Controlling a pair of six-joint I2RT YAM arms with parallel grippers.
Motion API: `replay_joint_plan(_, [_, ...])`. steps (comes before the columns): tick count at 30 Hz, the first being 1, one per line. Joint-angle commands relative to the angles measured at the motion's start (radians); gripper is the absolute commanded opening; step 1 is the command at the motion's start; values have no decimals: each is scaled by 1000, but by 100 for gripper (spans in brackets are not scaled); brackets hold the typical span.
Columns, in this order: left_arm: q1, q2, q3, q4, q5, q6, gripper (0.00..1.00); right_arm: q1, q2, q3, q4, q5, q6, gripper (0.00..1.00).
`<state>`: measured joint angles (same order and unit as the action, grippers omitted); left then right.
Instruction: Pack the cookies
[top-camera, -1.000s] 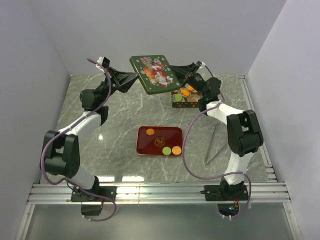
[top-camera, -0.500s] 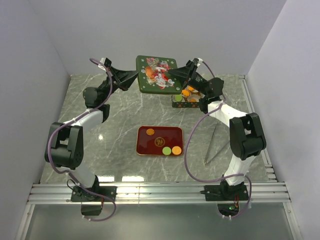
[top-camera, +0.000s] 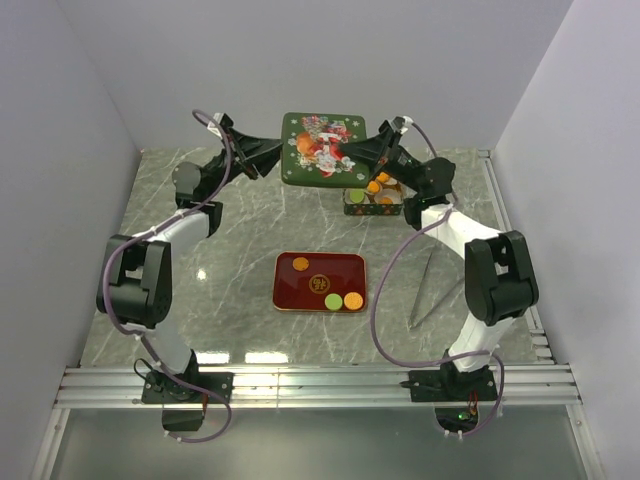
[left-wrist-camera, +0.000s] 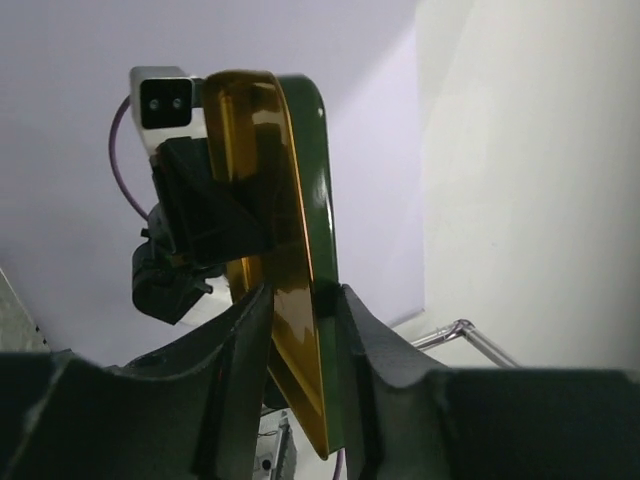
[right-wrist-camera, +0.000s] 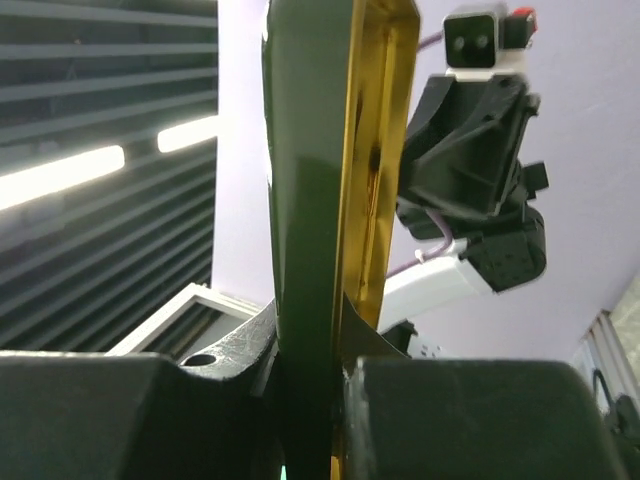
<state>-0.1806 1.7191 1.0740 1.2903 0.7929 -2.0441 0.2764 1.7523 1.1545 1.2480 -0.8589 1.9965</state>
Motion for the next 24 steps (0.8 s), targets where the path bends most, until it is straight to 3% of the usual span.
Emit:
replay_joint_plan(1, [-13, 31, 49, -149, 112, 93, 37, -29, -117, 16, 315, -66, 397, 7])
replay_joint_plan(5, [0, 36, 63, -288, 129, 183, 52, -135, -158, 4, 165, -132, 297, 5])
replay_joint_plan(9, [3, 54, 75, -397, 124, 255, 59, -226, -197, -77, 133, -147, 272, 4])
replay_joint_plan(10, [0, 63, 92, -467, 118, 339, 60, -241, -198, -91, 137, -144, 283, 4])
replay_joint_plan(11, [-6, 65, 115, -675, 112, 405, 60, -262, -198, -114, 157, -140, 292, 4])
replay_joint_plan(12, [-11, 69, 200, -853, 94, 492, 60, -269, -197, -124, 172, -134, 303, 4])
replay_joint_plan(13, [-19, 95, 263, -1020, 66, 695, 60, -272, -191, -131, 185, -129, 314, 4])
replay_joint_plan(14, [-40, 118, 336, -1174, -25, 794, 59, -272, -191, -137, 194, -120, 327, 4])
replay_joint_plan(15, [-55, 147, 491, -1474, -76, 879, 59, -272, -189, -144, 194, -121, 329, 4])
replay_joint_plan(16, [-69, 222, 567, -1576, -124, 995, 58, -273, -192, -144, 189, -124, 326, 4])
replay_joint_plan(18, [-115, 345, 788, -1849, -260, 1085, 53, -301, -207, -147, 144, -153, 297, 3])
replay_joint_plan(21, [-178, 471, 1016, -2031, -404, 1136, 52, -309, -255, -162, -13, -208, 178, 1])
replay_joint_plan(24, [-232, 571, 1170, -2105, -504, 1156, 53, -316, -299, -187, -157, -232, 64, 0])
